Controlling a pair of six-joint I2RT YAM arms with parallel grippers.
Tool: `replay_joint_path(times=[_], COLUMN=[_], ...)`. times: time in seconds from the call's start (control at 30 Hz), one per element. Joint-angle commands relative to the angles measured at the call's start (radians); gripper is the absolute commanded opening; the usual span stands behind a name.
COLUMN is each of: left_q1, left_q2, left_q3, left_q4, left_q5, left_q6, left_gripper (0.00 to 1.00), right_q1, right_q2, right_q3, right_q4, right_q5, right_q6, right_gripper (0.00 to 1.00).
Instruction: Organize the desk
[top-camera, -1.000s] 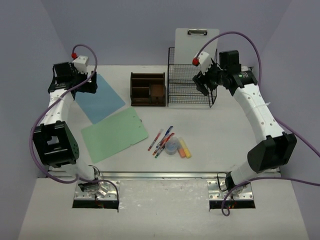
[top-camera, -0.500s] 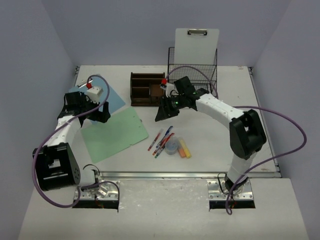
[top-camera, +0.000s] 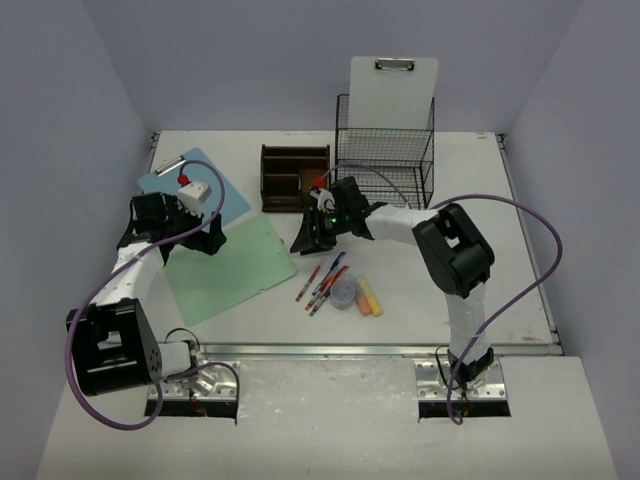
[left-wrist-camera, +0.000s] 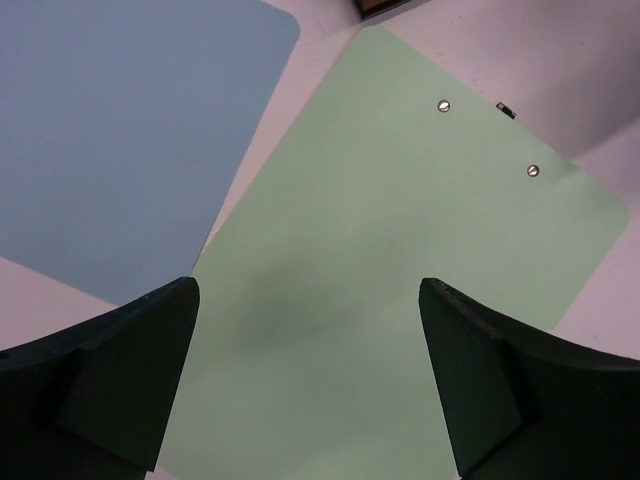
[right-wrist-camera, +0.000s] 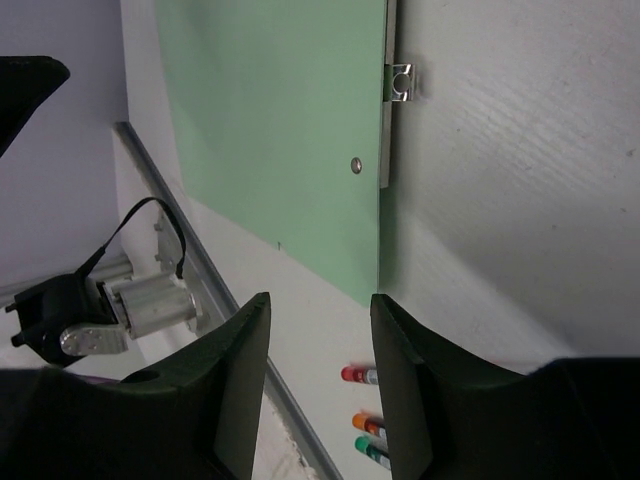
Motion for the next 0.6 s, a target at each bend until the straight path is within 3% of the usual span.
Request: replay_joint_path(times=[0.0, 0.57], left_q1=[-0.001, -0.001], left_q2=[-0.023, -0.037], left_q3=[0.0, 0.008], left_q4=[0.049, 0.052], left_q5=[0.046, 0.047], left_q6=[-0.004, -0.009], left_gripper=[0.9, 0.91], right_q1=[0.019, 0.042], right_q2=[0.025, 0.16], right_q3=[-0.013, -0.067], right_q4=[0.164, 0.368], right_q5=[0.003, -0.011], right_q6=[0.073, 0.106], right_gripper=[0.45, 0.41])
